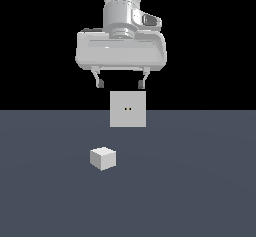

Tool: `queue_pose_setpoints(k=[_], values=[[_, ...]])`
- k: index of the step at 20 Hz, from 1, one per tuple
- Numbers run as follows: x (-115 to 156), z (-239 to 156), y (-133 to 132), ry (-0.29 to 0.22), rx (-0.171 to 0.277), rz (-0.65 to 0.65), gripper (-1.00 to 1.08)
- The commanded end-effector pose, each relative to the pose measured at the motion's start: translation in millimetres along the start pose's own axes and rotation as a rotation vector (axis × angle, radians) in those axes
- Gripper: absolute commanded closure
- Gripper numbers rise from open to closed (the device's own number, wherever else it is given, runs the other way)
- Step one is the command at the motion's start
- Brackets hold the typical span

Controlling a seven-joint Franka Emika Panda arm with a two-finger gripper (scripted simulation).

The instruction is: Plug the charger into the wall socket.

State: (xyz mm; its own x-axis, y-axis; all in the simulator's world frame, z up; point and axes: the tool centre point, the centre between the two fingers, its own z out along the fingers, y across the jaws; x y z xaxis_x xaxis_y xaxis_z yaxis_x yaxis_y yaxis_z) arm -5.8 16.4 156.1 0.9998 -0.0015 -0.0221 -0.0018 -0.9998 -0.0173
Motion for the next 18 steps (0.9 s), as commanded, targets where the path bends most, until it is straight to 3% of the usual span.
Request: queue_pose_setpoints(k=[1,9,18], values=[[0,0,0,0.000,0.000,0.000,-0.92],[-4,5,-3,0.018,0.005,-0.041,-0.92],[-16,21,-10,0.081,0.021,-0.178,-0.92]])
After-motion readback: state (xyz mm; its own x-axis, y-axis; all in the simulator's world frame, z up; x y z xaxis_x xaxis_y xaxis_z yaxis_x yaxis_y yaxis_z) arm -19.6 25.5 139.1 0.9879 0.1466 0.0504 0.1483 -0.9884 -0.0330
